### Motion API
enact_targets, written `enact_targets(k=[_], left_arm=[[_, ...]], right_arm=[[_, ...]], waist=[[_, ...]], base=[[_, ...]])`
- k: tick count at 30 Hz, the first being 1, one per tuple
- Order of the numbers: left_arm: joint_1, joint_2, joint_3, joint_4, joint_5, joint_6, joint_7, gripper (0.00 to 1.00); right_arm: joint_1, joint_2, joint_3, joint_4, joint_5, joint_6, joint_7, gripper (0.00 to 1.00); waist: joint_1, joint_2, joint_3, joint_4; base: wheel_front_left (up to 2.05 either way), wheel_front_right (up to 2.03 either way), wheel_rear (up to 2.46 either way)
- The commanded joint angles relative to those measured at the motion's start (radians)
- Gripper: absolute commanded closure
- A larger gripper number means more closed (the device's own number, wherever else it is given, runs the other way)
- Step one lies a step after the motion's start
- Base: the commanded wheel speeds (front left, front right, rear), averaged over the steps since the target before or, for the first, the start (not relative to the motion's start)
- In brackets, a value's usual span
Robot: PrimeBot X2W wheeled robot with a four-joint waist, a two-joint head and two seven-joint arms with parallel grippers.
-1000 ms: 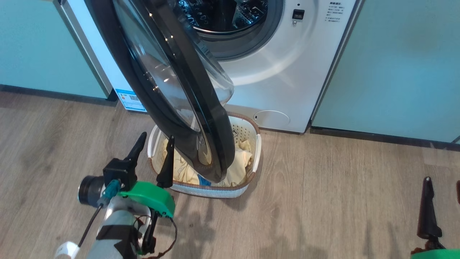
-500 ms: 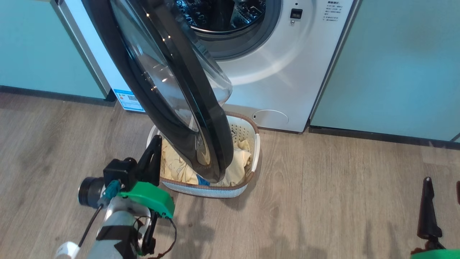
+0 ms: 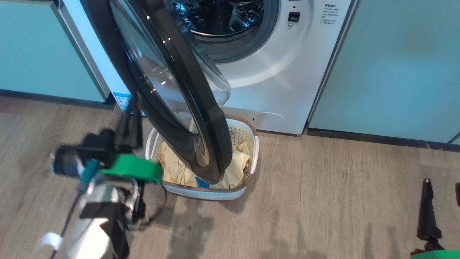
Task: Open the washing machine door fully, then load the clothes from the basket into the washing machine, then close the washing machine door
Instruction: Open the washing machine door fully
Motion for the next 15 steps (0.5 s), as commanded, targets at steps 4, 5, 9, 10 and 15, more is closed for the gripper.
enact_targets(k=[4, 5, 9, 10, 15], left_arm=[[-0.096, 0.039, 0.052, -0.187, 0.036, 0.03, -0.006, 1.0], [-0.111, 0.043, 0.051, -0.231, 0.041, 0.032, -0.006, 1.0], [-0.166, 0.049, 0.01, -0.391, 0.064, 0.021, -0.006, 1.0], [-0.179, 0.048, -0.009, -0.421, 0.069, 0.014, -0.006, 1.0], [-0.198, 0.029, -0.138, -0.483, 0.066, -0.03, 0.001, 1.0]], right_arm=[[-0.002, -0.011, 0.015, -0.029, 0.004, -0.003, -0.007, 0.0], [0.0, -0.011, 0.015, -0.029, 0.003, -0.003, -0.007, 0.0], [0.005, -0.011, 0.01, -0.029, -0.001, -0.003, -0.007, 0.0], [0.006, -0.011, 0.009, -0.028, -0.001, -0.003, -0.007, 0.0], [0.01, -0.011, 0.011, -0.025, -0.001, -0.003, -0.007, 0.0]], waist=[[0.0, 0.0, -0.008, -0.003], [0.0, 0.0, -0.01, -0.003], [0.0, 0.0, -0.019, -0.005], [0.0, 0.0, -0.022, -0.006], [0.0, 0.0, -0.033, -0.014]], base=[[0.0, 0.0, 0.0], [0.0, 0.0, 0.0], [0.0, 0.0, 0.0], [0.0, 0.0, 0.0], [0.0, 0.0, 0.0]])
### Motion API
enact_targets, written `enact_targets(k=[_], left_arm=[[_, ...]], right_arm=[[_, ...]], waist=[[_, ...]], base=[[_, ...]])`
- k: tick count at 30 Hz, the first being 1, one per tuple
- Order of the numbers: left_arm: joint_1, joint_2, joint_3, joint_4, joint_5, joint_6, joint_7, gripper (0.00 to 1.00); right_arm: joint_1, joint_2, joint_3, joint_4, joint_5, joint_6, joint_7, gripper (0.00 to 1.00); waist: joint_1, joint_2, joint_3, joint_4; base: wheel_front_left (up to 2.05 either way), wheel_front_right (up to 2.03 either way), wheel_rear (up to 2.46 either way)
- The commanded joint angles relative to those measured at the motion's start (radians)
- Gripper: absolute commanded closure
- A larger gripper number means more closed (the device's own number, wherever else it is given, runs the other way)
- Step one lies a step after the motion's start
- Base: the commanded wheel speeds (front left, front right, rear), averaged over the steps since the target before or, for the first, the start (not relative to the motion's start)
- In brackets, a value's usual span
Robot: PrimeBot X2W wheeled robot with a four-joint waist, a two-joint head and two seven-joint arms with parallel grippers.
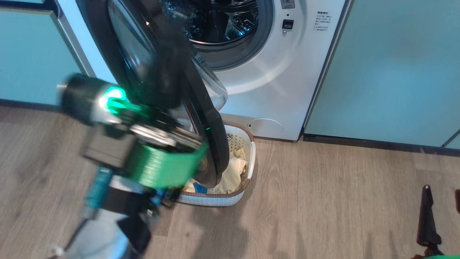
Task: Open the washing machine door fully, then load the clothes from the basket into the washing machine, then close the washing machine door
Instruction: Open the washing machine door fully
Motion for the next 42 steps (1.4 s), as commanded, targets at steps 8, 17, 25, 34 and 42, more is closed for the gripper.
enact_targets(k=[8, 17, 25, 34, 42], left_arm=[[0.025, -0.015, -0.202, -0.059, -0.119, -0.043, 0.178, 1.0], [0.128, -0.019, -0.347, -0.048, -0.242, -0.049, 0.297, 1.0], [0.17, -0.019, -0.404, -0.004, -0.281, -0.053, 0.327, 1.0], [0.164, 0.002, -0.394, 0.087, -0.259, -0.027, 0.352, 1.0], [0.123, 0.014, -0.337, 0.188, -0.247, 0.01, 0.332, 1.0]], right_arm=[[-0.01, -0.012, 0.017, -0.031, 0.004, -0.003, -0.007, 0.0], [-0.018, -0.012, 0.011, -0.03, 0.004, -0.003, -0.007, 0.0], [-0.026, -0.012, 0.01, -0.026, 0.004, -0.003, -0.007, 0.0], [-0.036, -0.012, 0.016, -0.018, 0.009, -0.003, -0.007, 0.0], [-0.038, -0.012, 0.009, -0.007, 0.018, -0.003, -0.007, 0.0]], waist=[[0.0, 0.0, 0.003, -0.012], [0.0, 0.0, 0.019, -0.006], [0.0, 0.0, 0.026, -0.006], [0.0, 0.0, 0.035, -0.018], [0.0, 0.0, 0.035, -0.023]], base=[[0.0, 0.0, 0.0], [0.0, 0.0, 0.0], [0.0, 0.0, 0.0], [0.0, 0.0, 0.0], [0.0, 0.0, 0.0]])
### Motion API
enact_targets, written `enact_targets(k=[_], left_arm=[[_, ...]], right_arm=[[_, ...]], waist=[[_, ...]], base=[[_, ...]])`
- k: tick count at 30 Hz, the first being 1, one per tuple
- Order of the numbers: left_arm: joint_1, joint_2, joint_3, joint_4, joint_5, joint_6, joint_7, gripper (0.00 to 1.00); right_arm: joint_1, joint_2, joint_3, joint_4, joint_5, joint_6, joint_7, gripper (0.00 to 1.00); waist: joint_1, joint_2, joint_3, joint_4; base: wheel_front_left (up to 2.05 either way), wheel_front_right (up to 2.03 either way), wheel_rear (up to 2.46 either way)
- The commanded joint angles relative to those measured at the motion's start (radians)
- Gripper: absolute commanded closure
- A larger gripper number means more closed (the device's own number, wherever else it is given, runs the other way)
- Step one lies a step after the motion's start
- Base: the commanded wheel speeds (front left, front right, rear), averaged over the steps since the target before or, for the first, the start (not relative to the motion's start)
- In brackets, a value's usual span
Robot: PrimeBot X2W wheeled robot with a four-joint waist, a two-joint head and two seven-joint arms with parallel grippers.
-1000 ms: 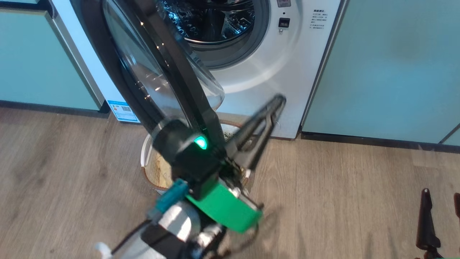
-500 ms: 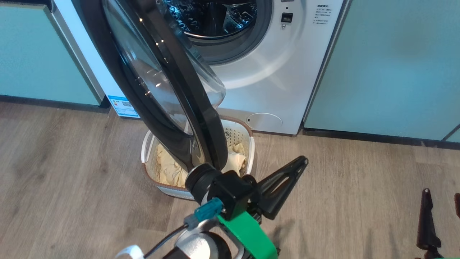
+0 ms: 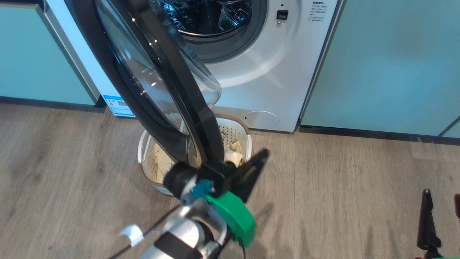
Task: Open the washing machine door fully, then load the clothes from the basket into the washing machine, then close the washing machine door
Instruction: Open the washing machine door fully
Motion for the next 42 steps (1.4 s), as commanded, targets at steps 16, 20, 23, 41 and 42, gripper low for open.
enact_targets(k=[16, 20, 23, 41, 42], left_arm=[[-0.108, 0.032, 0.121, 0.069, -0.003, 0.05, -0.026, 1.0], [-0.108, 0.037, 0.131, 0.066, -0.01, 0.058, -0.027, 1.0], [-0.106, 0.04, 0.133, 0.067, -0.012, 0.06, -0.025, 1.0], [-0.085, 0.056, 0.146, 0.072, -0.034, 0.085, -0.011, 1.0], [-0.085, 0.057, 0.146, 0.071, -0.034, 0.086, -0.011, 1.0]], right_arm=[[-0.041, -0.013, 0.015, -0.025, 0.006, -0.003, -0.007, 0.0], [-0.038, -0.013, 0.015, -0.026, 0.005, -0.003, -0.007, 0.0], [-0.037, -0.013, 0.014, -0.026, 0.004, -0.003, -0.007, 0.0], [-0.032, -0.013, 0.01, -0.028, 0.006, -0.003, -0.007, 0.0], [-0.032, -0.013, 0.01, -0.028, 0.006, -0.003, -0.007, 0.0]], waist=[[-0.0001, 0.0, -0.004, -0.006], [-0.0001, 0.0, -0.007, -0.005], [-0.0001, 0.0, -0.007, -0.005], [-0.0001, 0.0, -0.008, 0.005], [-0.0001, 0.0, -0.007, 0.006]], base=[[0.0, 0.0, 0.0], [0.0, 0.0, 0.0], [0.0, 0.0, 0.0], [0.0, 0.0, 0.0], [0.0, 0.0, 0.0]])
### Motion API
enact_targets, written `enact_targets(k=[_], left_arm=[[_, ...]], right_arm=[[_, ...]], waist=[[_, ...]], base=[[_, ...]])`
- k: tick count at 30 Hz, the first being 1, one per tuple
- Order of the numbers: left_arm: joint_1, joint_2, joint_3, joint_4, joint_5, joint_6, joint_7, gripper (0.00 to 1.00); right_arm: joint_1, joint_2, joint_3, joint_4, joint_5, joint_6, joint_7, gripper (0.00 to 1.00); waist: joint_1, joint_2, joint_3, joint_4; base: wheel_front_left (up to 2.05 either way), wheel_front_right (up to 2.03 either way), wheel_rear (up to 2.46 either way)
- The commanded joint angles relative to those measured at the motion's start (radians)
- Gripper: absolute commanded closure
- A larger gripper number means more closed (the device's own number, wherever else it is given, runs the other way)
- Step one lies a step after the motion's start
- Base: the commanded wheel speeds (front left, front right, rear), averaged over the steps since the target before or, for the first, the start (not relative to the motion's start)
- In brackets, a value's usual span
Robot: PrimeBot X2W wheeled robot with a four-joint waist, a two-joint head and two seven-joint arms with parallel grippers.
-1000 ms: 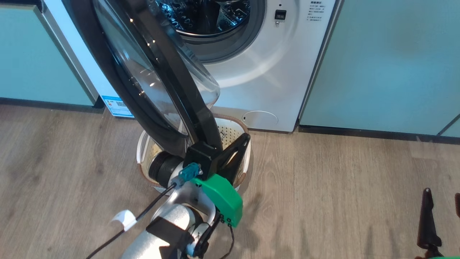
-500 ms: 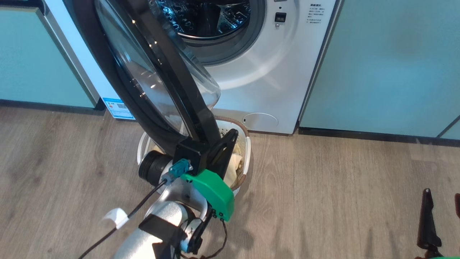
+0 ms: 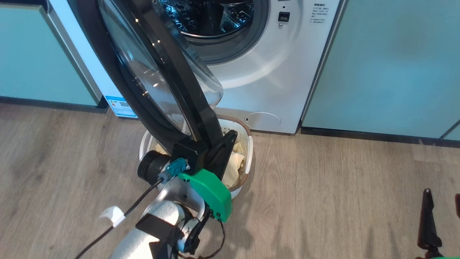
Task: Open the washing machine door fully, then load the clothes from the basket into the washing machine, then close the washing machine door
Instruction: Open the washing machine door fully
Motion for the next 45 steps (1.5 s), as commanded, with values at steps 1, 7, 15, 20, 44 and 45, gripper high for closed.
enact_targets(k=[1, 7, 15, 20, 44, 45], left_arm=[[-0.03, 0.021, 0.047, -0.029, -0.004, 0.009, 0.003, 1.0], [-0.02, 0.02, 0.049, -0.035, -0.011, 0.021, 0.005, 1.0], [-0.008, 0.022, 0.042, -0.054, -0.009, 0.034, 0.001, 1.0], [-0.001, 0.018, 0.028, -0.069, -0.003, 0.041, -0.004, 1.0], [0.038, -0.006, -0.048, -0.137, -0.013, 0.041, -0.02, 1.0], [0.04, -0.006, -0.049, -0.136, -0.014, 0.043, -0.02, 1.0]], right_arm=[[-0.03, -0.013, 0.012, -0.032, 0.007, -0.003, -0.007, 0.0], [-0.033, -0.013, 0.009, -0.031, 0.008, -0.003, -0.007, 0.0], [-0.039, -0.013, 0.006, -0.034, 0.006, -0.003, -0.007, 0.0], [-0.043, -0.013, 0.008, -0.031, 0.002, -0.003, -0.007, 0.0], [-0.049, -0.013, 0.013, -0.033, -0.021, -0.003, -0.007, 0.0], [-0.048, -0.013, 0.014, -0.033, -0.022, -0.003, -0.007, 0.0]], waist=[[0.0, 0.0, 0.001, 0.003], [0.0, 0.0, 0.003, 0.017], [0.0, 0.0, 0.017, 0.066], [0.0, 0.0, 0.021, 0.11], [0.0, 0.0, 0.03, 0.289], [0.0, 0.0, 0.029, 0.293]], base=[[0.0, 0.0, 0.0], [0.0, 0.0, 0.0], [0.0, 0.0, 0.0], [0.0, 0.0, 0.0], [0.0, 0.0, 0.0], [0.0, 0.0, 0.0]])
